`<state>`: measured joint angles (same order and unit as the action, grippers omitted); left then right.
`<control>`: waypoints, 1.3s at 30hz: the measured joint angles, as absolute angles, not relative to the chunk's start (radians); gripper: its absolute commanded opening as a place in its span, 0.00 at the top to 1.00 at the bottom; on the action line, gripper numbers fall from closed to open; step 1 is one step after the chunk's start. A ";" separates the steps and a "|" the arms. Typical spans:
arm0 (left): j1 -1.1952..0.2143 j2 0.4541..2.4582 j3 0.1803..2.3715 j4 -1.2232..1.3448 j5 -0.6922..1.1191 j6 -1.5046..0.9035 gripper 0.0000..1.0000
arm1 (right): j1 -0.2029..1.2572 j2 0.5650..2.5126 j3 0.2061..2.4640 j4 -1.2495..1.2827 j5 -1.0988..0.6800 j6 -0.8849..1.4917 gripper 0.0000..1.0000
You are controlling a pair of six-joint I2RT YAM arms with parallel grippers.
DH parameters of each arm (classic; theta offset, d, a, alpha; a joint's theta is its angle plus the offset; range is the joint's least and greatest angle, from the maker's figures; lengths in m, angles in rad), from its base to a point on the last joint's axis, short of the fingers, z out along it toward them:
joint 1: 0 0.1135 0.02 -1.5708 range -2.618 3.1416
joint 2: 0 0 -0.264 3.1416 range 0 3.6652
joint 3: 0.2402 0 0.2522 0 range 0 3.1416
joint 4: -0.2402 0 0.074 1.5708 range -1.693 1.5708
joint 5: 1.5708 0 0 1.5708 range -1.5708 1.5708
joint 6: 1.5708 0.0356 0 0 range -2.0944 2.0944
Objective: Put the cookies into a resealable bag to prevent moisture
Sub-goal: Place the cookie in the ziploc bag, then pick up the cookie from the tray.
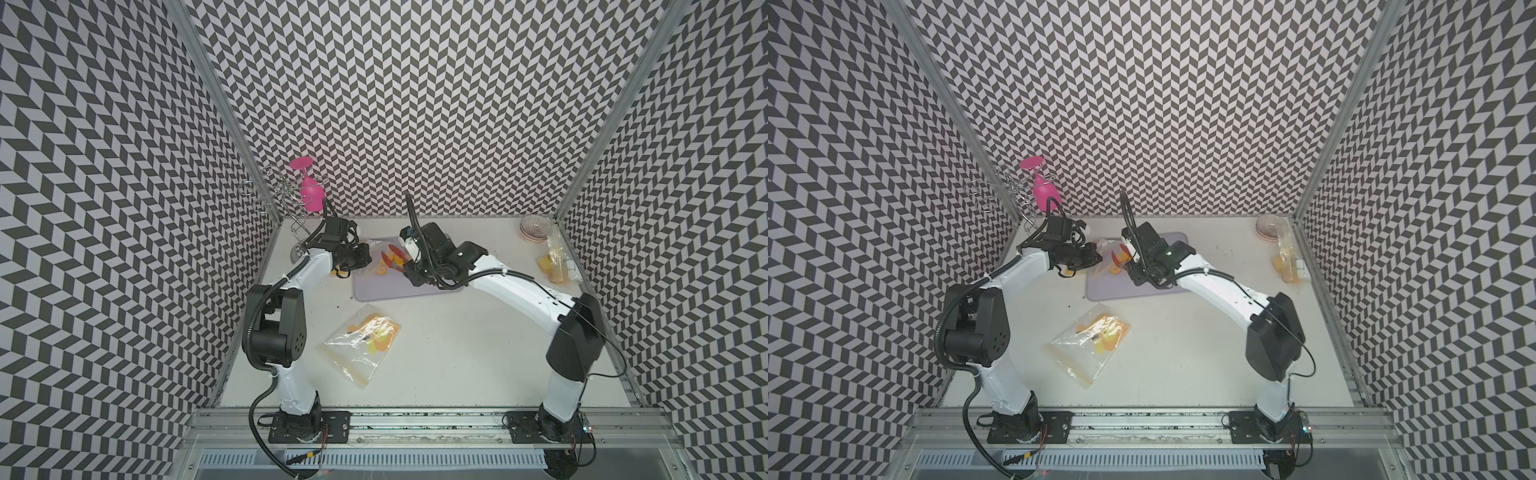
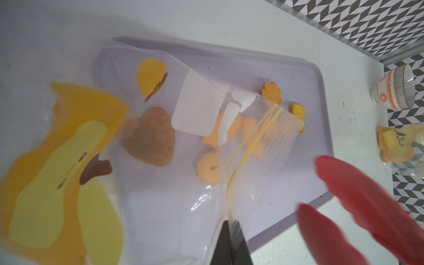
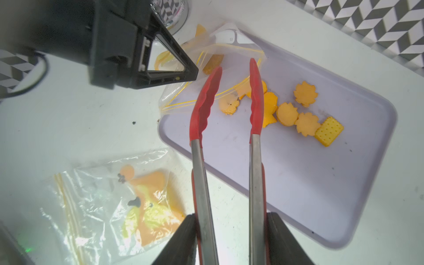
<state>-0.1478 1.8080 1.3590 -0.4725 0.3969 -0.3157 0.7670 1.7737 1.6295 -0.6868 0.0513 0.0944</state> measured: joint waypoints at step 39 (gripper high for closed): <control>-0.073 1.692 1.304 -0.424 0.357 -0.360 1.00 | 0.539 1.927 1.529 -0.711 0.063 0.295 0.44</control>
